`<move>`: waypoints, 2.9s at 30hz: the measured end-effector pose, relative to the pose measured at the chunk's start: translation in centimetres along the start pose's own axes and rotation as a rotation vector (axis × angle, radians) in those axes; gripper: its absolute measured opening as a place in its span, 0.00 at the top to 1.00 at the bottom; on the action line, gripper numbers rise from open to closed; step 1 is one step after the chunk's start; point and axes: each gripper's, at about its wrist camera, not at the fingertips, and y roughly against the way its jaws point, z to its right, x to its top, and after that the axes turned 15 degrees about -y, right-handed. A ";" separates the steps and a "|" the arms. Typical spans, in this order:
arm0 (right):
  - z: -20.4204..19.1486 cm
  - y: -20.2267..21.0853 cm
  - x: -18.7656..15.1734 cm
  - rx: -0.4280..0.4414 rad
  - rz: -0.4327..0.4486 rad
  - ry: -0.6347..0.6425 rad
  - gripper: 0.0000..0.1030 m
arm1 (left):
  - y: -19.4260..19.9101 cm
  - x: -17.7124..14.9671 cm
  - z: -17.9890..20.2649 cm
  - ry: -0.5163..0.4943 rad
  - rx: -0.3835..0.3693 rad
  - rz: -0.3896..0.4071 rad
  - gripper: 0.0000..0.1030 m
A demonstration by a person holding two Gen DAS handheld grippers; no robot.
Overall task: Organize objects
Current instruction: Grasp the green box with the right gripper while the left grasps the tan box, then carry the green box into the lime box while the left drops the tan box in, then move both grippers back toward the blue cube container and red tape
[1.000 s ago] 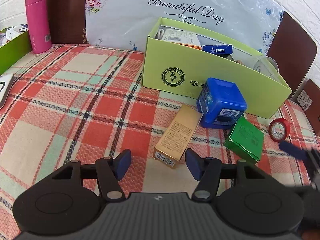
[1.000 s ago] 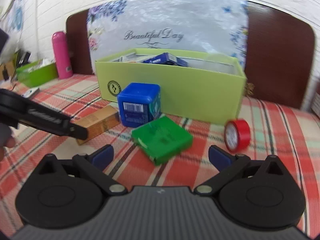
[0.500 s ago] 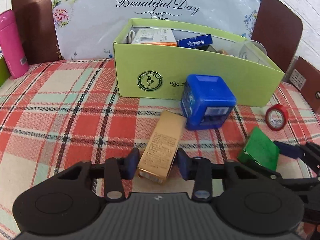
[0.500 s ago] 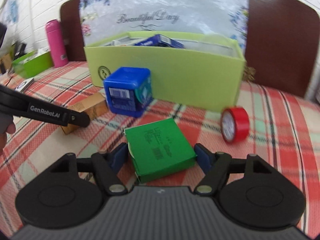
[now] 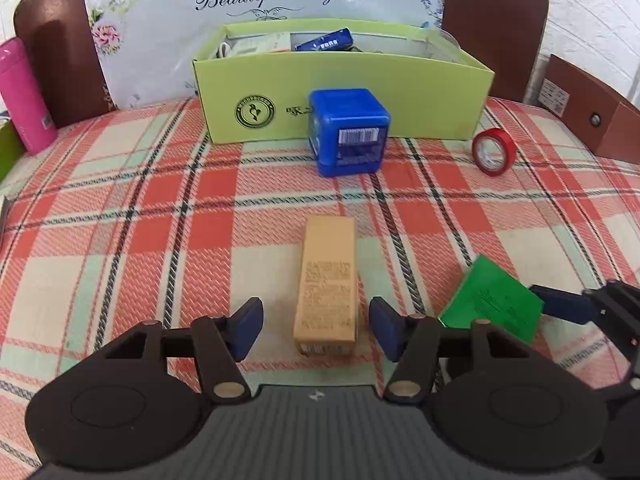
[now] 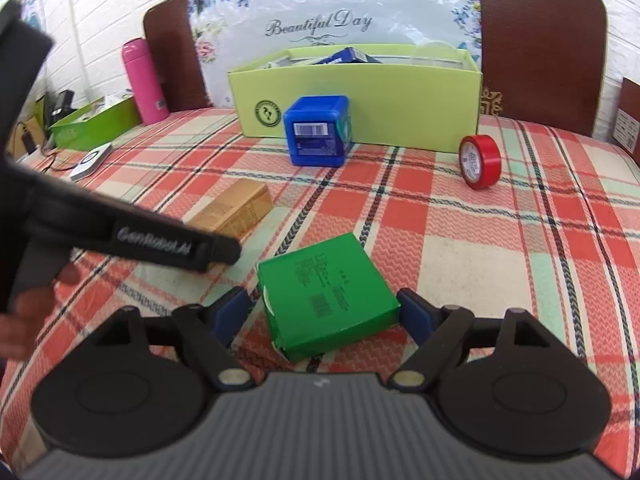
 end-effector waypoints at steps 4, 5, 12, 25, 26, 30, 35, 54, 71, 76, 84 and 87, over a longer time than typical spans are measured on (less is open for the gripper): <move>-0.1 0.1 -0.2 0.002 0.011 0.065 0.21 | -0.5 0.8 0.1 -0.004 -0.015 -0.003 0.49; -0.1 0.0 -0.2 0.008 0.006 0.078 0.22 | -0.6 0.9 0.2 -0.007 -0.013 -0.004 0.49; 0.0 -0.9 -0.4 0.054 -0.010 0.116 0.30 | -1.1 1.0 0.3 -0.007 -0.013 -0.011 0.49; -0.1 -1.1 -0.4 0.038 0.002 0.095 0.36 | -1.2 0.9 -0.1 0.006 -0.023 -0.003 0.67; -0.1 -1.1 -0.3 0.037 0.000 0.091 0.37 | -1.0 1.0 -0.1 0.009 -0.029 -0.003 0.67; 0.2 -0.4 0.3 0.065 -0.006 0.039 0.37 | -0.2 1.0 -0.5 0.018 -0.050 0.011 0.67; 0.4 0.8 2.0 0.089 0.044 0.012 0.37 | 2.1 2.3 -1.2 0.015 -0.041 0.089 0.67; -1.3 -1.8 15.1 -0.056 0.355 0.159 0.37 | 2.9 16.1 -5.3 0.048 -0.110 0.326 0.67; -0.7 -12.5 19.5 -0.203 0.404 0.349 0.15 | -6.3 19.8 -8.4 0.111 -0.013 0.286 0.28; -0.6 -11.5 16.7 -0.240 0.439 0.365 0.03 | -5.0 17.0 -8.6 0.099 -0.004 0.306 0.28; -0.1 -6.9 16.4 -0.199 0.442 0.211 0.00 | -1.3 16.1 -6.7 0.076 0.019 0.281 0.26; 0.3 -4.1 15.5 -0.170 0.443 0.154 0.00 | 0.9 14.9 -6.0 0.080 0.045 0.278 0.22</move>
